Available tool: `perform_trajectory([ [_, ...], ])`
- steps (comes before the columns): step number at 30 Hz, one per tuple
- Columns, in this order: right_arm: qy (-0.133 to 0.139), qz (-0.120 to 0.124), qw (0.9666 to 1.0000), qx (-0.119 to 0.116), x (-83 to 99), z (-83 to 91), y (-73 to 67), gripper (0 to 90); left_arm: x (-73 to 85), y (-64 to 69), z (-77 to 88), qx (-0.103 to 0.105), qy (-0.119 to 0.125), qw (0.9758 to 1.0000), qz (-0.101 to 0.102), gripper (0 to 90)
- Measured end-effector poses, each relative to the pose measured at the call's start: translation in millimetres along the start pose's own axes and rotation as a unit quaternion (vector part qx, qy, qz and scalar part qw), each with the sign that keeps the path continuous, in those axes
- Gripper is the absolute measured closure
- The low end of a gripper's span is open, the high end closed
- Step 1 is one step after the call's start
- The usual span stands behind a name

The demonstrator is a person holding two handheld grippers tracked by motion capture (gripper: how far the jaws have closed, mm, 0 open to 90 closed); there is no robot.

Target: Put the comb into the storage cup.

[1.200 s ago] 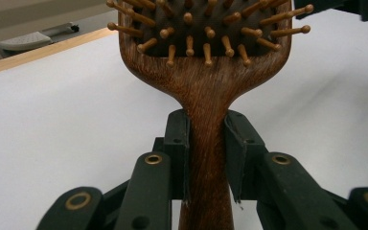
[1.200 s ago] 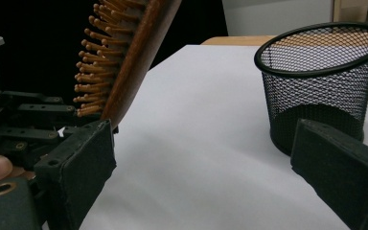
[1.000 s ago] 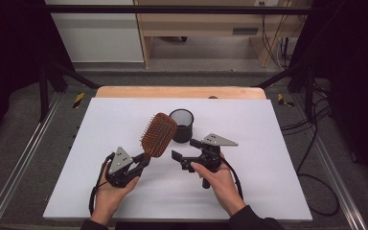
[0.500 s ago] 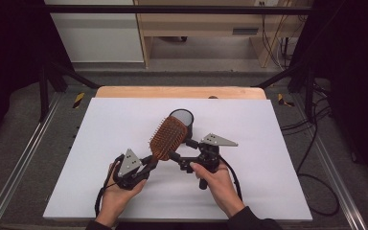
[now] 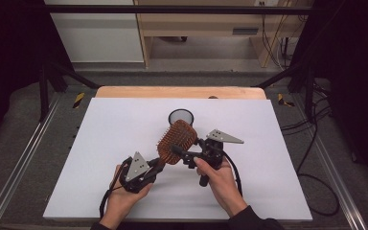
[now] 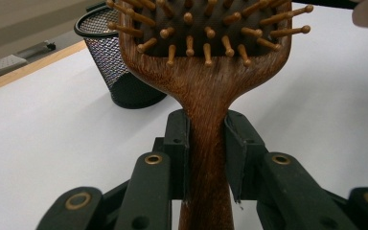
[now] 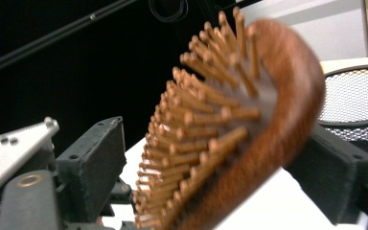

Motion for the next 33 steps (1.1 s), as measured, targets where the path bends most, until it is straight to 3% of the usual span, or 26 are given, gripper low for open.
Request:
perform_trajectory([
  [12, 0.008, -0.018, 0.9998, -0.001, -3.8, -1.6, 1.5, 34.4, -1.5, 2.9, -2.2, -0.004, 0.001, 1.0000, -0.006, 72.8],
  [20, 0.028, -0.062, 0.9976, -0.012, -8.3, -6.9, -1.7, 47.0, -1.0, -1.8, -0.5, -0.011, 0.003, 0.9999, 0.013, 72.8],
  [33, 0.024, -0.056, 0.9981, -0.012, -20.1, -24.0, -20.1, 52.8, -0.6, -13.5, 5.2, -0.025, 0.030, 0.9979, 0.052, 72.3],
])
Point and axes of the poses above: each handheld gripper's, and its own axes: z roughly backward along the jaws, x roughly out of its underside, y roughly to its right, the point moved 8 cm from there along -z, roughly forward along the jaws, and after that the axes turned 10 degrees about -z, right-handed, at the moved point
